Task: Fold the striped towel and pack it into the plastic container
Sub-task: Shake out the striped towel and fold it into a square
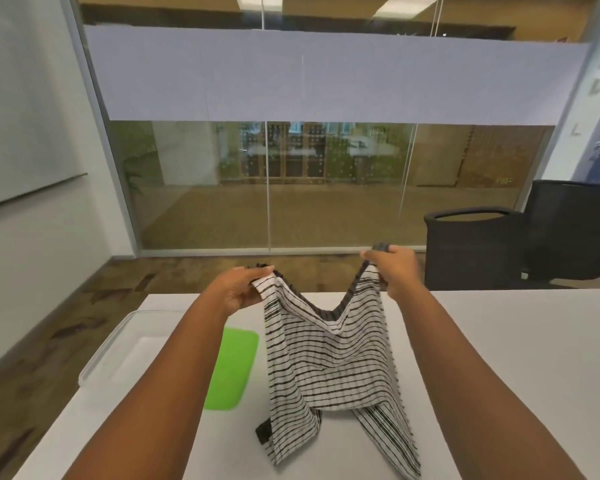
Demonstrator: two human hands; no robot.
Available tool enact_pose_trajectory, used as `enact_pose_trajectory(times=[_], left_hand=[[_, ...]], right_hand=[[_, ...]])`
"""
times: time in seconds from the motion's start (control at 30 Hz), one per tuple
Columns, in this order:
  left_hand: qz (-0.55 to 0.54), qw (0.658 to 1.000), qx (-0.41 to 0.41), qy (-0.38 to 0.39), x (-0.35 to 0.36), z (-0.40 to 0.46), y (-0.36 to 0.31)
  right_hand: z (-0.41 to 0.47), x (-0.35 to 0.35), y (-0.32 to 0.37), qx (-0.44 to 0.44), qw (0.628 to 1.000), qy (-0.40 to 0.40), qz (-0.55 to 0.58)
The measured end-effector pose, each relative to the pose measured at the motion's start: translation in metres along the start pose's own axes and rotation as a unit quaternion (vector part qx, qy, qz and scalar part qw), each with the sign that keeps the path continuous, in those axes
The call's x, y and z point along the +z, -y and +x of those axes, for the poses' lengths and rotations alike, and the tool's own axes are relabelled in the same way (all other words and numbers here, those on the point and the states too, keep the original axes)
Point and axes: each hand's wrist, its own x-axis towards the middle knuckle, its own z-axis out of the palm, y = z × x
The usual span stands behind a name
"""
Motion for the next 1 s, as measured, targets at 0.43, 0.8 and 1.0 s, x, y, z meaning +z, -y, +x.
enact_pose_trajectory(times=[0.43,0.8,1.0], left_hand=[[0.078,0.994,0.070,-0.025,0.052,-0.011,-0.003],[0.090,0.993,0.079,-0.013,0.050,-0.013,-0.005],[0.098,0.988,0.108,0.050,0.043,-0.016,-0.005]], right_hand=[[-0.069,0.070,-0.021,-0.322,0.932,-0.010,-0.169],[-0.075,0.074,-0.036,-0.389,0.904,-0.008,-0.176],[-0.071,0.070,-0.035,-0.405,0.905,0.048,-0.122]])
